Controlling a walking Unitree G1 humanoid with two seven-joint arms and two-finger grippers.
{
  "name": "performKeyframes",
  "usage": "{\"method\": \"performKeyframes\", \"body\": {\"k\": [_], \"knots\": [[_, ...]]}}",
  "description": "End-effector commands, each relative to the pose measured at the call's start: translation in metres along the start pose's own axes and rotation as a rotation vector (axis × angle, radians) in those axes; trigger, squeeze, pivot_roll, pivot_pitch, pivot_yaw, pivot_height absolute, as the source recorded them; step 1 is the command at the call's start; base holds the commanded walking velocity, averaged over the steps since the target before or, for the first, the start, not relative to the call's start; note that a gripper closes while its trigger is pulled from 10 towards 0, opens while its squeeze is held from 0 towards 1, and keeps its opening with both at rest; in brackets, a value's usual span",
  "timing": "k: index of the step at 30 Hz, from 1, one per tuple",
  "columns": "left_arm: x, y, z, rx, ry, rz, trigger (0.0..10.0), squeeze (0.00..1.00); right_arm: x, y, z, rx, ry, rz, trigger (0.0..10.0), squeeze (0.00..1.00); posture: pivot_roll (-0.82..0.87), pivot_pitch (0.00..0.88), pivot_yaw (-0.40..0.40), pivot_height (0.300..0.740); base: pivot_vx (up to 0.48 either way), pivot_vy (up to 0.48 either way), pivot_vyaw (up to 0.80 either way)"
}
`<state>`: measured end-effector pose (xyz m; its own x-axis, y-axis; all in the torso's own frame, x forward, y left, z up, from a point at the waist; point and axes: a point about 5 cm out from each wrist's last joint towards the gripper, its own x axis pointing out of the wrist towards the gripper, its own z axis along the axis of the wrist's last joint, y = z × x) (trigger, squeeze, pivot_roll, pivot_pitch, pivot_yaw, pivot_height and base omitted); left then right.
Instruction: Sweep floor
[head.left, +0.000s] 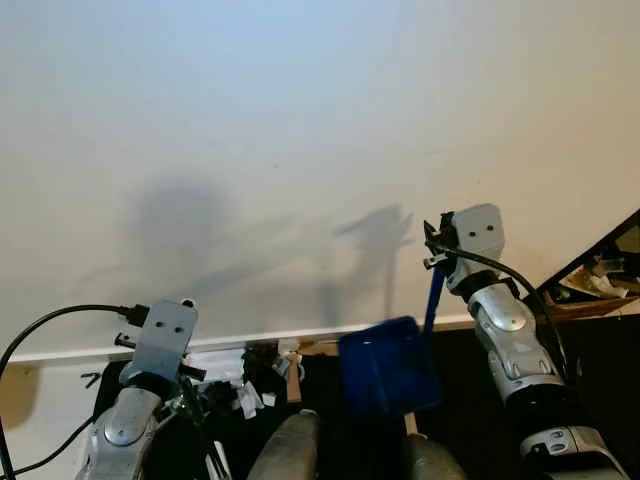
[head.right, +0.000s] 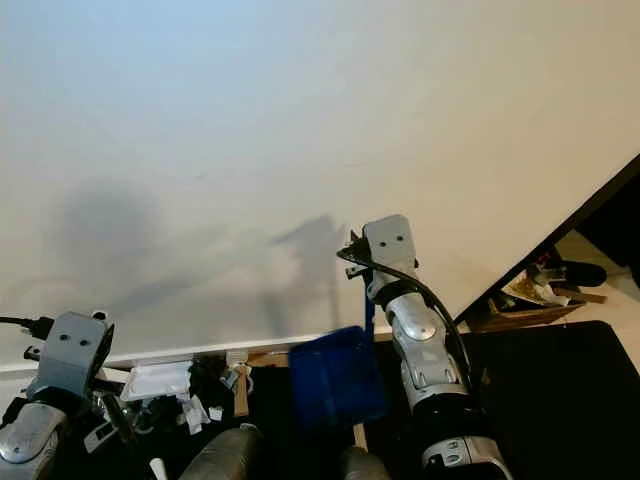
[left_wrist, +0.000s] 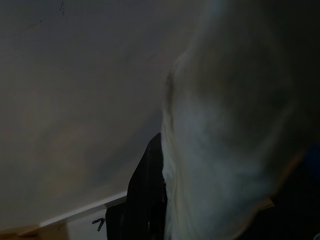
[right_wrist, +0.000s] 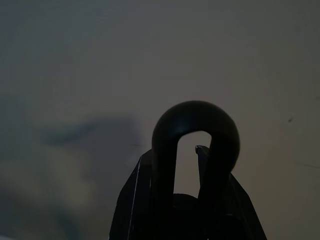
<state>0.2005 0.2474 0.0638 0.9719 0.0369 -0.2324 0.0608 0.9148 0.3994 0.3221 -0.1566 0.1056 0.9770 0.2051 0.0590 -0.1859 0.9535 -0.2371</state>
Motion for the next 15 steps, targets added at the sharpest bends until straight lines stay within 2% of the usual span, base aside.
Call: {"method": "performKeyframes", "body": {"k": [1,5,9,15], "knots": [[-0.002,0.002,-0.004,0.017,0.020,-0.003,10.0,0.00,0.003,-0.005,0.007,-0.020,-0.051,-0.028,10.0,0.00,0.25,0.129,0.010,0.740,0.000,0.000,0.00],[-0.002,0.002,-0.004,0.018,0.019,-0.006,10.0,0.00,0.003,-0.004,0.002,-0.020,-0.040,-0.036,10.0,0.00,0.25,0.126,0.014,0.740,0.000,0.000,0.00],[-0.001,0.003,-0.003,0.022,0.017,-0.010,10.0,0.00,0.003,0.003,-0.008,-0.018,-0.017,-0.043,10.0,0.00,0.26,0.123,0.019,0.740,0.000,0.000,0.00],[-0.003,0.005,-0.003,0.028,0.020,-0.007,10.0,0.00,0.004,0.006,-0.008,-0.016,-0.024,-0.041,10.0,0.00,0.27,0.125,0.021,0.740,0.000,0.000,0.00]]}}
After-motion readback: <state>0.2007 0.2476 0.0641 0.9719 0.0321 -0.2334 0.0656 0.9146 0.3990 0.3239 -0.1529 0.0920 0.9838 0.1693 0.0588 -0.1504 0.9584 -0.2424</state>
